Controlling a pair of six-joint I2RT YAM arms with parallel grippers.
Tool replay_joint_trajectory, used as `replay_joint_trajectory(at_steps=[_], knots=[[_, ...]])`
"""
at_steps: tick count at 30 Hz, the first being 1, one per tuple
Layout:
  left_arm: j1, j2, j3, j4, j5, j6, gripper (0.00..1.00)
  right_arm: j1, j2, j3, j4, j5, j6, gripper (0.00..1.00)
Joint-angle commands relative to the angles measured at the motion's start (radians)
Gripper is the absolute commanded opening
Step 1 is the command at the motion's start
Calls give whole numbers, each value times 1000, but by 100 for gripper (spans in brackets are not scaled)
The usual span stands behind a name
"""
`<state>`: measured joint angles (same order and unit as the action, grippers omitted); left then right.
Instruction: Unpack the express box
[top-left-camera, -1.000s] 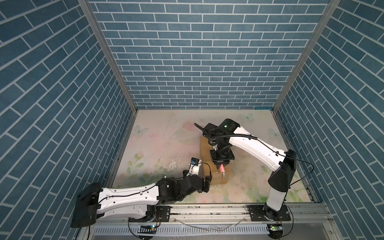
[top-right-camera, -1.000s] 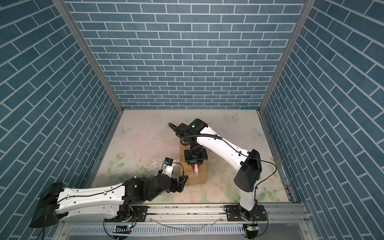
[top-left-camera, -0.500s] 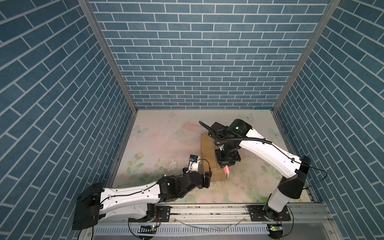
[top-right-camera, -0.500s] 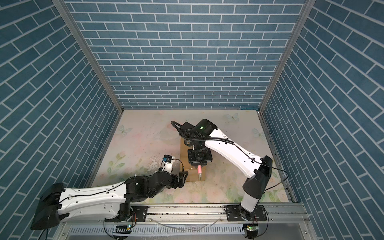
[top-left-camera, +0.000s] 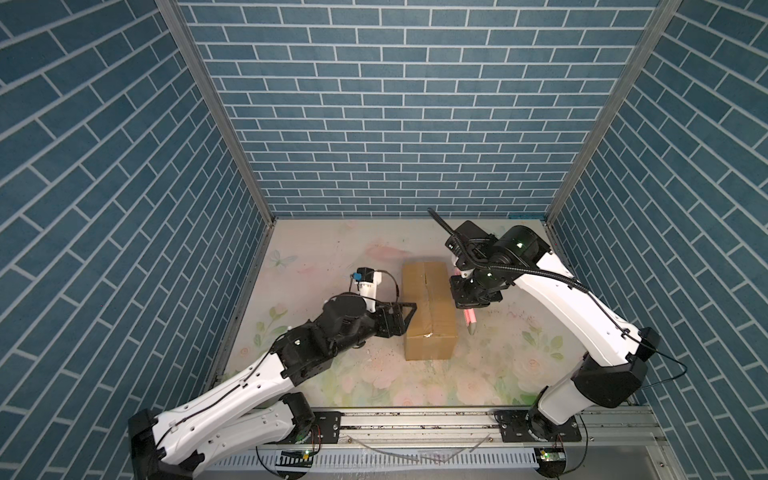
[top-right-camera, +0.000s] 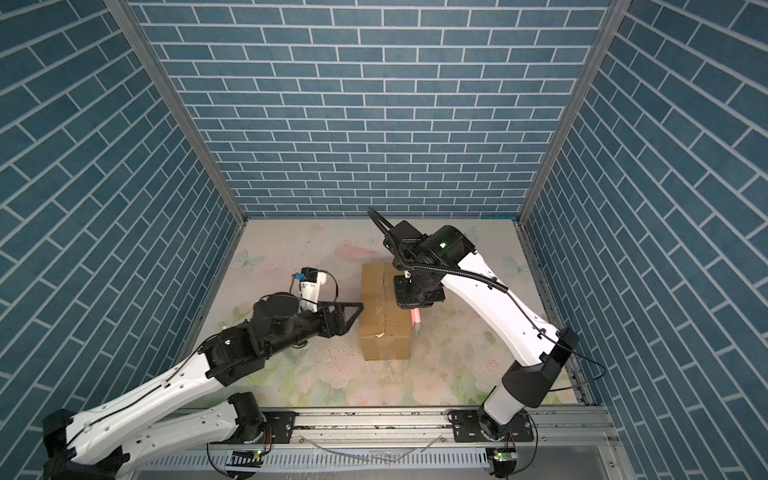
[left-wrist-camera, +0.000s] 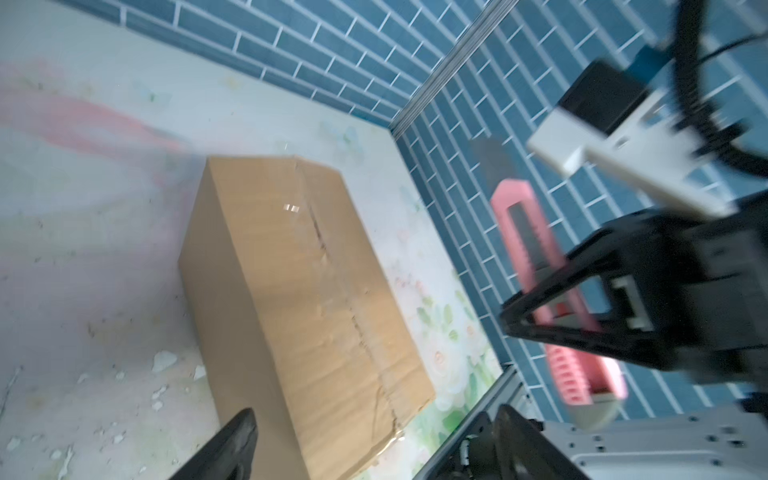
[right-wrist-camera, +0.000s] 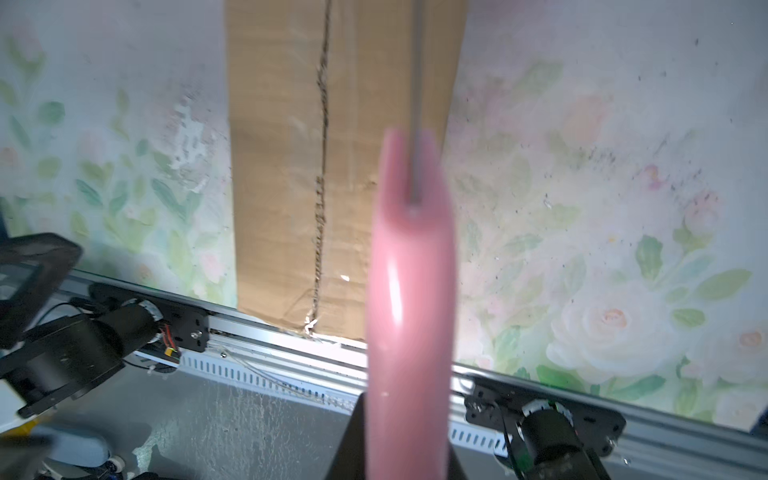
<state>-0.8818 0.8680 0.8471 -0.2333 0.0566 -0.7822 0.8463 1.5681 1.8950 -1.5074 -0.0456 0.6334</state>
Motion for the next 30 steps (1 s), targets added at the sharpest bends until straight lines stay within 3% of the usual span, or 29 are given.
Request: replay_joint_trajectory(at_steps=[1, 7, 11, 22, 30], knots=[[105, 34, 29, 14, 228, -9, 81, -34, -59, -44, 141, -112, -125, 0], [206, 206, 47, 341, 437, -80, 66, -90, -76, -56, 272, -283, -197, 0], [238, 328, 70, 607, 534, -167, 62, -119, -72, -67, 343, -369, -212, 0], [244, 429, 83, 849, 539, -205, 66, -191, -56, -97, 386, -451, -230, 0], [243, 514, 132, 936, 564, -235, 64, -198, -38, -91, 404, -506, -257, 0]])
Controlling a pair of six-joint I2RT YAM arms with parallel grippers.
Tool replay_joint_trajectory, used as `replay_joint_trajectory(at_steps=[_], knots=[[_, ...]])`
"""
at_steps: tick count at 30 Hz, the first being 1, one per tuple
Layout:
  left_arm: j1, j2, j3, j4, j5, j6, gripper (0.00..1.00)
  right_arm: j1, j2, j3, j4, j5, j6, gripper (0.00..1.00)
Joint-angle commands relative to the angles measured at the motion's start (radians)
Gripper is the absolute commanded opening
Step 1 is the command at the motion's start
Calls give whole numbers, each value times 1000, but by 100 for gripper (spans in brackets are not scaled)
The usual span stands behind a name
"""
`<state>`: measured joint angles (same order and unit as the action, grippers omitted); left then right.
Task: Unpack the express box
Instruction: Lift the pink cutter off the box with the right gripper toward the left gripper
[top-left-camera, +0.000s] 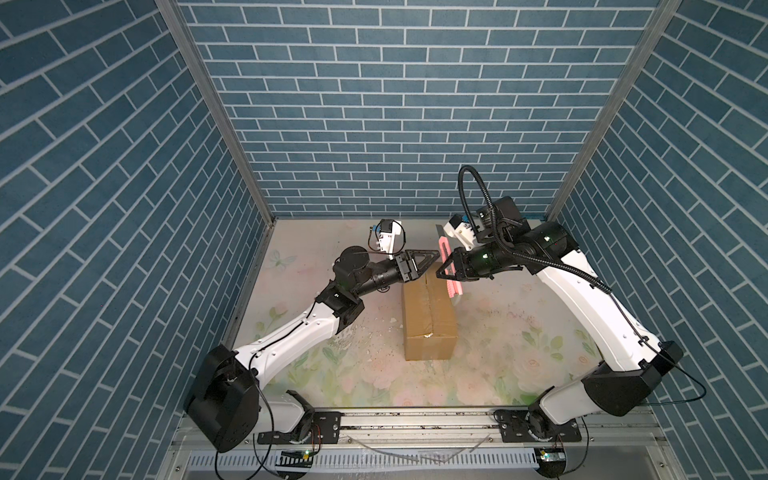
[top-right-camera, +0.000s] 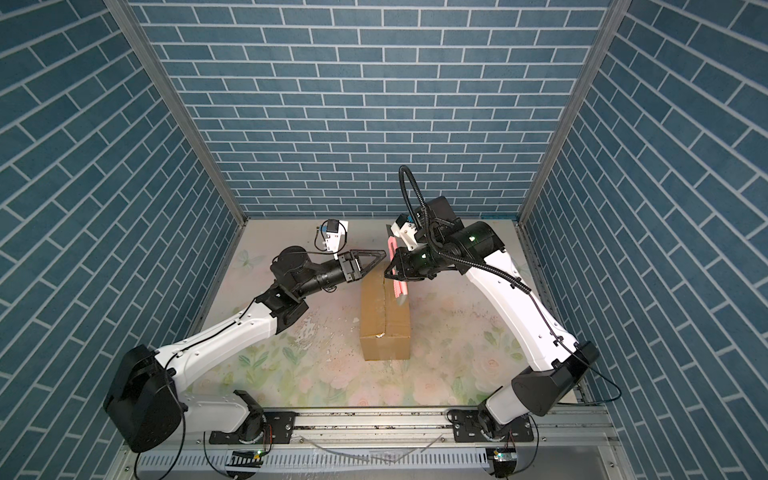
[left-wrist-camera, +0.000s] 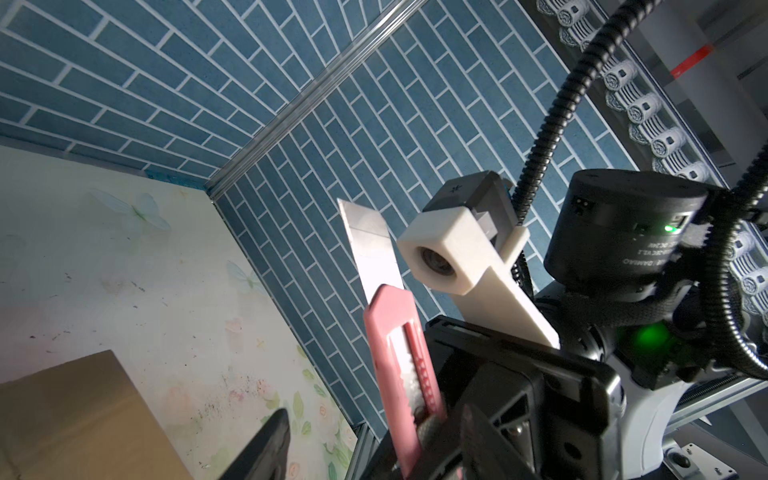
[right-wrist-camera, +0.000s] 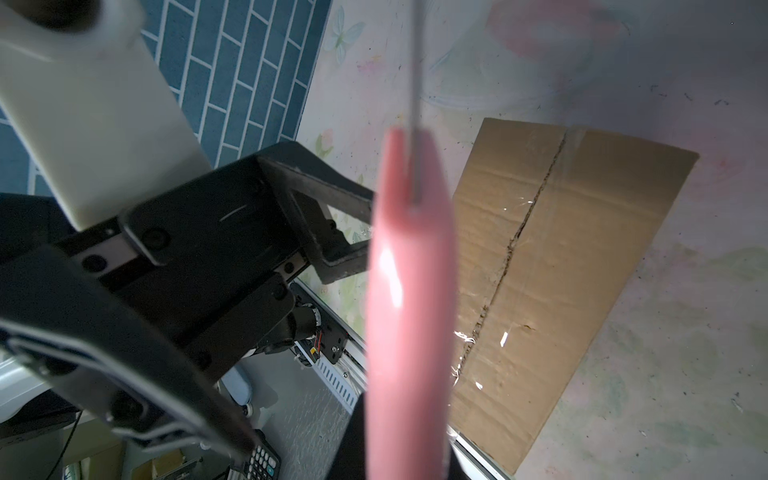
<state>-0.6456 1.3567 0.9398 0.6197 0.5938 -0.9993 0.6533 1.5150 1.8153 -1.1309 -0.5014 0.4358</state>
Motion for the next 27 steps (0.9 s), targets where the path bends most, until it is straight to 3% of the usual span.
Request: replay_joint_trajectory(at_steps=[1, 8, 14, 27], knots=[[7, 41, 47, 97, 30, -23, 64, -3, 16, -14, 31, -56, -63, 0], [9, 123, 96, 194, 39, -68, 59, -3, 22, -15, 47, -87, -72, 0], [8, 161, 100, 255, 41, -96, 49, -4, 26, -17, 55, -92, -75, 0], [30, 213, 68, 400, 38, -201, 7, -22, 19, -61, 134, -125, -47, 0]])
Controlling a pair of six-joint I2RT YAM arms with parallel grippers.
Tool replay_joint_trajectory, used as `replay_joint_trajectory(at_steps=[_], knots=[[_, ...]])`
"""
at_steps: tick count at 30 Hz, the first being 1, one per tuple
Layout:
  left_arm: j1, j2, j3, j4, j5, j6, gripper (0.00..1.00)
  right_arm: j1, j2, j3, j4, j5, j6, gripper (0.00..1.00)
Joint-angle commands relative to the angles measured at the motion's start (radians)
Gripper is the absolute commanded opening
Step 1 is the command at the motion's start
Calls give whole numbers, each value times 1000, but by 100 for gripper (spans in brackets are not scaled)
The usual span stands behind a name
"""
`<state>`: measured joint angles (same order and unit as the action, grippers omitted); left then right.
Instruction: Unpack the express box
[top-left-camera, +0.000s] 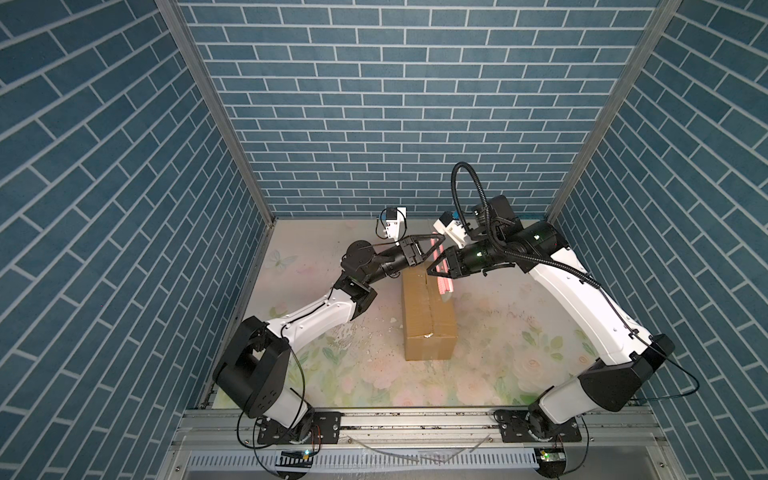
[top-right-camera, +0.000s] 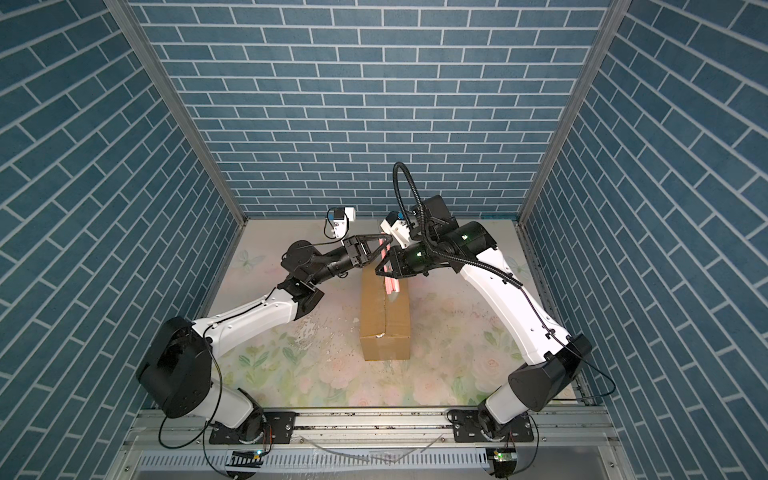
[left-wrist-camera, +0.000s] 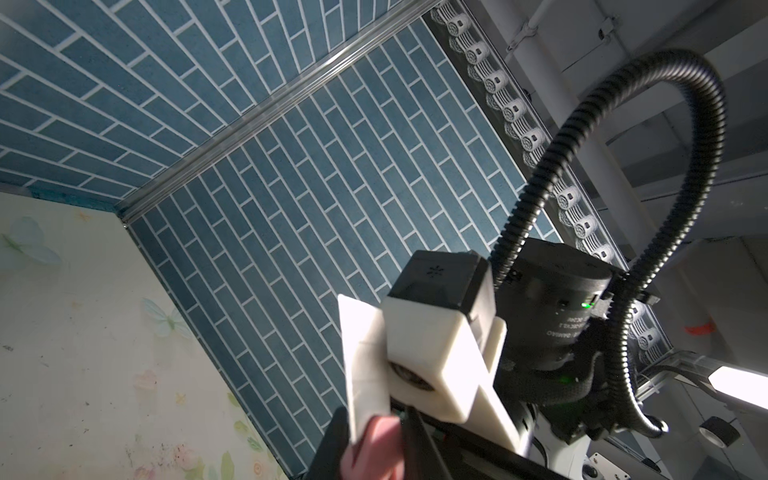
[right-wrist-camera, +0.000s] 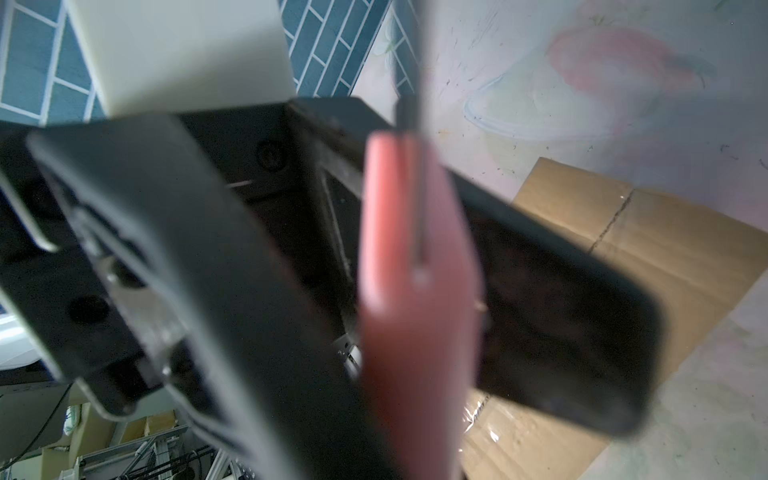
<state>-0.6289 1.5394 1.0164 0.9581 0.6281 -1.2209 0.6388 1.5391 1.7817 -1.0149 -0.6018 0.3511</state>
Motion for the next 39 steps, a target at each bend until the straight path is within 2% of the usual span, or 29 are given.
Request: replay_joint_trajectory(at_steps=[1, 3, 9, 18, 26, 30, 35, 39], knots=[[16, 34, -12, 68, 3, 16, 5, -9, -6, -32, 28, -30, 41, 0], [20, 41, -15, 79, 2, 7, 0, -13, -8, -38, 44, -37, 49, 0], [30, 66, -31, 134, -9, -29, 0, -22, -26, -55, 109, -40, 74, 0], [52, 106, -42, 178, -55, -69, 0, -41, -74, -77, 256, 13, 135, 26], [93, 136, -51, 224, -151, -117, 0, -53, -78, -87, 329, 60, 159, 37], [131, 126, -68, 216, -237, -135, 0, -59, -138, -174, 441, 97, 215, 47], [180, 131, -65, 240, -354, -199, 0, -63, -261, -380, 701, 173, 353, 57], [186, 134, -33, 223, -428, -220, 0, -64, -315, -508, 888, 213, 450, 63]])
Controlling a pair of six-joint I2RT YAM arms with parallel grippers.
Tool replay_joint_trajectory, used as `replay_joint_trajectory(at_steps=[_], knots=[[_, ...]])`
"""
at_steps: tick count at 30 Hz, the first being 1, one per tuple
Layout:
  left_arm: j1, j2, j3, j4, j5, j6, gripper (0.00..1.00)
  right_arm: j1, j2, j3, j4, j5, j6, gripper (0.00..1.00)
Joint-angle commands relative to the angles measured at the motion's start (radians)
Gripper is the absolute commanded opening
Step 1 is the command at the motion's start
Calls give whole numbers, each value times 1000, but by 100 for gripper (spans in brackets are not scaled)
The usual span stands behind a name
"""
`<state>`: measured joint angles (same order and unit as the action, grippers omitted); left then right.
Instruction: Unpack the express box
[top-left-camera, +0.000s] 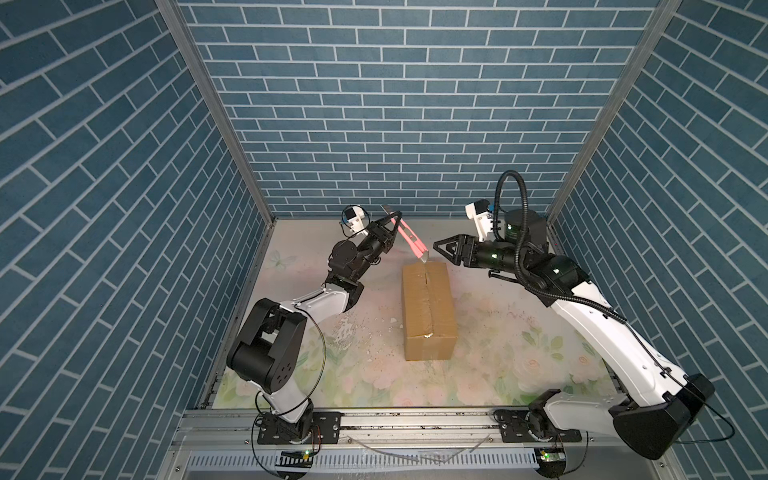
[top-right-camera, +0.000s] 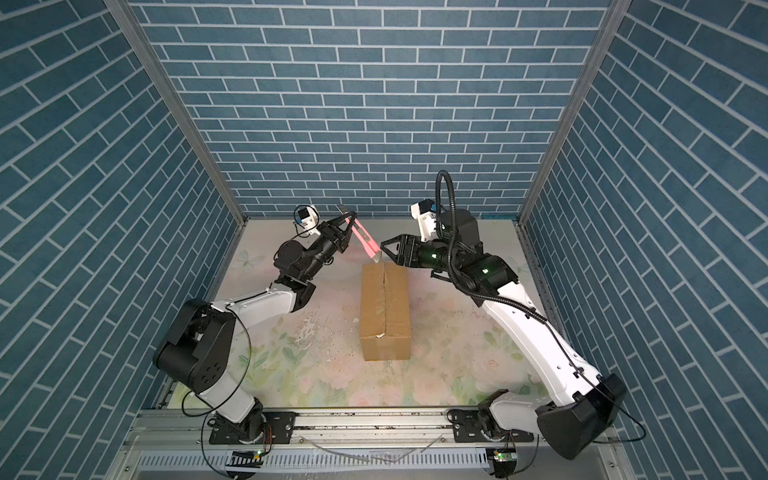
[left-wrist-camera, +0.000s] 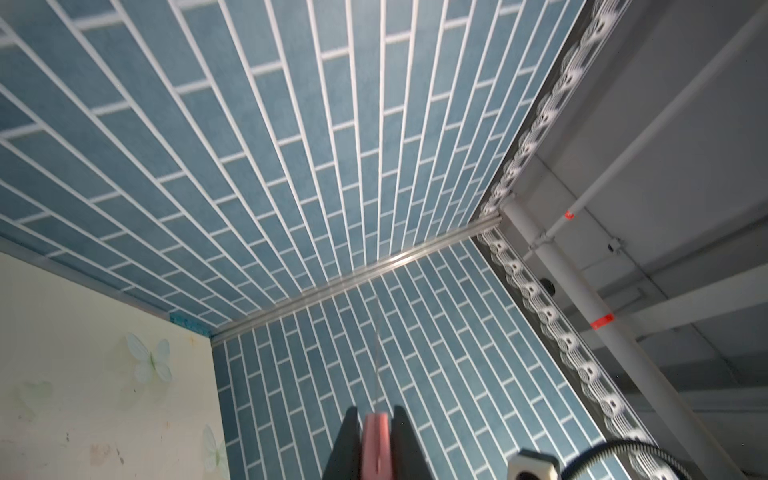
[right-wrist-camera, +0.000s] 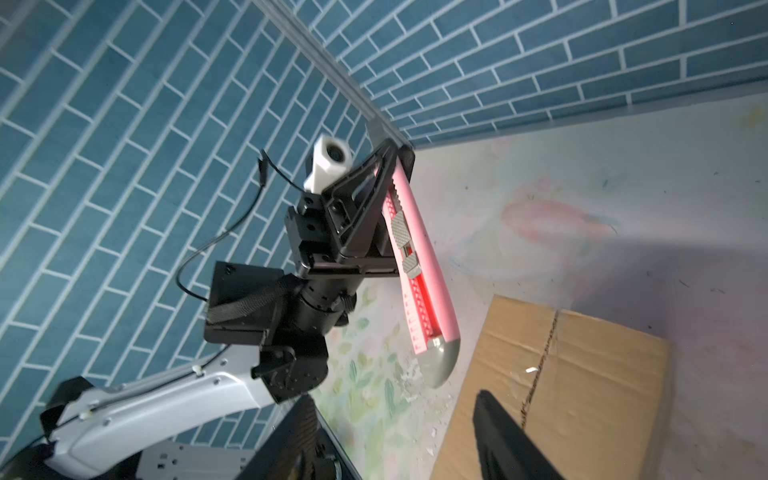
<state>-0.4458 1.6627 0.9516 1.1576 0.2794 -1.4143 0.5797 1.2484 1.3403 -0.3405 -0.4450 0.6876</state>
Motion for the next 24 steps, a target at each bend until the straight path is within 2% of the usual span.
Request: replay_joint_trajectory(at_steps=[1, 7, 10, 14, 24], knots=[[4, 13, 44, 16, -96, -35, 0, -4, -22, -85, 252, 59, 132, 64], [1, 22, 103, 4, -190, -75, 0, -4, 65, -115, 498, 44, 223, 68], [-3, 22, 143, -19, -203, -73, 0, -4, 140, -96, 598, 13, 266, 73], [-10, 30, 179, -33, -206, -72, 0, -3, 219, -46, 637, -19, 295, 80], [-43, 56, 171, -26, -216, -55, 0, -2, 295, 48, 665, -44, 301, 77]])
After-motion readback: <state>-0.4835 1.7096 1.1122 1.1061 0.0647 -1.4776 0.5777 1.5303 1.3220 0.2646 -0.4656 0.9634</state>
